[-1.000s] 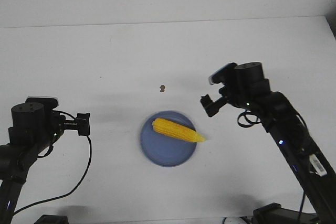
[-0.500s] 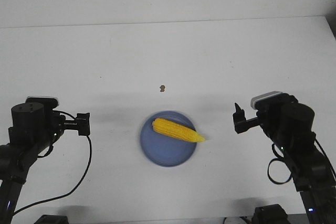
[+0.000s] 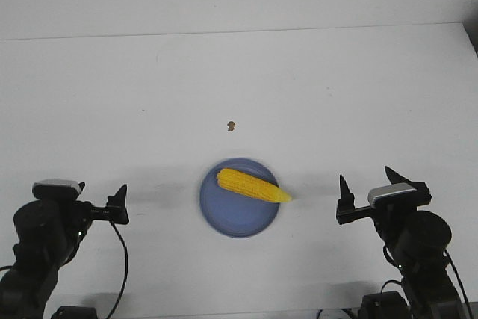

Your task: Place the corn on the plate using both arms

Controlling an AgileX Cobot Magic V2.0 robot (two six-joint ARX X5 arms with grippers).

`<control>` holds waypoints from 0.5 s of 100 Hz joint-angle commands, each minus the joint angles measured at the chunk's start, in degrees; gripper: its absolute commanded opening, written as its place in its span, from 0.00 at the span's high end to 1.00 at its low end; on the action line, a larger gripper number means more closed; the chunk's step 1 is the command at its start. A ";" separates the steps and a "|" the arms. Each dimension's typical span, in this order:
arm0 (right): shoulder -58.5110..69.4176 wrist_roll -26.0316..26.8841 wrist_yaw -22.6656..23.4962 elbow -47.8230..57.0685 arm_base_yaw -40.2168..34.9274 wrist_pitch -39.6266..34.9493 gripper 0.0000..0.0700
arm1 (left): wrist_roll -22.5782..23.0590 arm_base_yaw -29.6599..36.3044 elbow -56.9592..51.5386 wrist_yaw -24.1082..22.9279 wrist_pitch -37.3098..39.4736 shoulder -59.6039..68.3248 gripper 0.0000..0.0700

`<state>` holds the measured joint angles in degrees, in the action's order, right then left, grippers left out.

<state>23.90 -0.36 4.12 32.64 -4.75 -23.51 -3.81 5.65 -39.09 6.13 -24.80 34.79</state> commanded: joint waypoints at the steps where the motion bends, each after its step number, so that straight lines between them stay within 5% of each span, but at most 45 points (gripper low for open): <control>1: -1.92 1.53 -0.09 0.17 -0.09 1.70 0.00 | -0.31 0.04 0.85 0.09 1.57 -4.31 0.05; 35: -4.50 1.86 -1.38 -0.24 -0.04 1.18 0.00 | -0.79 0.04 2.14 -4.87 -0.33 -13.97 0.05; 44: -4.50 1.84 -1.46 -0.24 -0.04 1.18 0.26 | -0.76 0.04 2.14 -4.87 -1.42 -13.64 0.08; 50: -4.55 1.86 -1.57 -0.24 -0.04 1.18 0.44 | -0.76 0.04 2.14 -4.87 -1.53 -13.51 0.28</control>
<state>19.16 0.71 2.81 32.40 -4.78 -23.00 -4.14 5.65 -36.58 1.39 -26.79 20.95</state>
